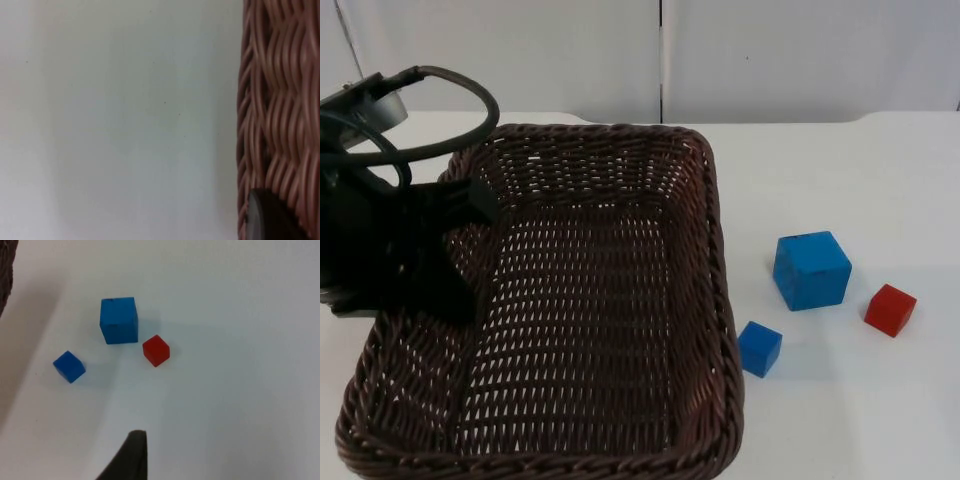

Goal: Pick up the basket with the left hand and place the largest block into the basket with the right hand.

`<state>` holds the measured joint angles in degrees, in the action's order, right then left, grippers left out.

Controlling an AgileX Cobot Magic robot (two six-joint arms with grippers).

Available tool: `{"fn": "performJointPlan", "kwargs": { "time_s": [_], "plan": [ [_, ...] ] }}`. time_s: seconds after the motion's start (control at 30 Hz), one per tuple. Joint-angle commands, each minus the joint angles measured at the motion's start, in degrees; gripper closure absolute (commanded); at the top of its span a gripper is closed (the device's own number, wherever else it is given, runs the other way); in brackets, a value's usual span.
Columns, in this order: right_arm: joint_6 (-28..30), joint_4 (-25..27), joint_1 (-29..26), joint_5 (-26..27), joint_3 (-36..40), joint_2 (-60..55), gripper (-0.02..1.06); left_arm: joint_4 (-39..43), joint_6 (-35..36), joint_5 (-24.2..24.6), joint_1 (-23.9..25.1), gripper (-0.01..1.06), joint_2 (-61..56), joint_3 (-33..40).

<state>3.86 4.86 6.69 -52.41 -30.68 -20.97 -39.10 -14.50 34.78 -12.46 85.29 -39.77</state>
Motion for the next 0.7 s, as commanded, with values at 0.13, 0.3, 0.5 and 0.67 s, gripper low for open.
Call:
{"fn": "performJointPlan", "kwargs": {
  "time_s": [0.13,0.3,0.5,0.67],
  "plan": [
    [0.45,0.19,-0.33,7.17,-0.45,-7.92,-0.01,-1.99,-0.67,0.45,-0.16,1.05,-0.77,0.10],
    [0.45,0.23,-0.22,12.50,-0.45,-15.51,-0.01,-1.99,-0.67,0.45,-0.16,1.05,-0.77,0.10],
    [0.45,0.35,-0.22,14.98,-1.24,-20.86,-0.01,-1.99,-0.82,0.45,-0.16,1.05,-0.66,0.10],
    [0.45,0.35,-0.22,14.60,-5.44,-28.59,-0.01,-1.99,-0.96,0.33,-0.16,1.05,-0.66,0.10]
  ]
}}
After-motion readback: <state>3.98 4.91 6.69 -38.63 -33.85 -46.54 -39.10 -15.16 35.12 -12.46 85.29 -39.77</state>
